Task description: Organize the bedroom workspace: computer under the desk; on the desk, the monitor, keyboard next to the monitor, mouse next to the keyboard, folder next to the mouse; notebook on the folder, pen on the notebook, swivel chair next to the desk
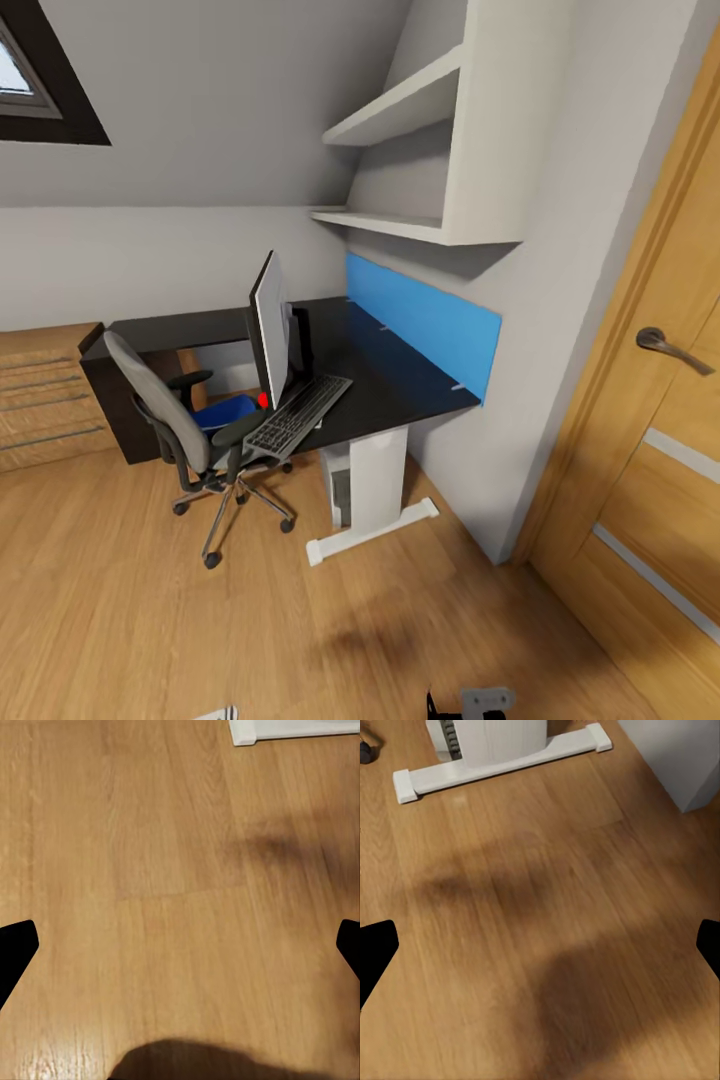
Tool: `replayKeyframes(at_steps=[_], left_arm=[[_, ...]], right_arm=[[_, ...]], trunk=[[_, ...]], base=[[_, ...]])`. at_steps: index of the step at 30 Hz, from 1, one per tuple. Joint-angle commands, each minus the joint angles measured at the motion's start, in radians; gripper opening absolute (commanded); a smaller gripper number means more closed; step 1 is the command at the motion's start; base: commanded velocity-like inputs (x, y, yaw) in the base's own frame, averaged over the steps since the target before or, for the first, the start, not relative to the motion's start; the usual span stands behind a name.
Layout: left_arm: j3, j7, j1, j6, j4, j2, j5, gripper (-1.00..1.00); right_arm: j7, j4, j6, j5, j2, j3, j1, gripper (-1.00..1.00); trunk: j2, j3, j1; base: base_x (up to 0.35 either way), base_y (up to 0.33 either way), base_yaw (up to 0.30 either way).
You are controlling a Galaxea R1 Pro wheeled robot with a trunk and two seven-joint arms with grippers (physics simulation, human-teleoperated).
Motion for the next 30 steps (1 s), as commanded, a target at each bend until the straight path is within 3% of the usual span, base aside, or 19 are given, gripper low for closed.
replayKeyframes(at_steps=[1, 30], left_arm=[[0.001, 0.001, 0.0, 0.0, -0.001, 0.0, 0.009, 1.0], [-0.003, 0.001, 0.0, -0.005, 0.039, -0.001, 0.008, 1.0]], right_arm=[[-0.01, 0.003, -0.005, 0.01, 0.001, 0.002, -0.001, 1.0], [-0.012, 0.039, -0.061, 0.012, 0.001, -0.004, -0.001, 1.0]], trunk=[[-0.008, -0.004, 0.004], [-0.211, -0.123, 0.115]], base=[[0.0, 0.0, 0.091], [0.0, 0.0, 0.212]])
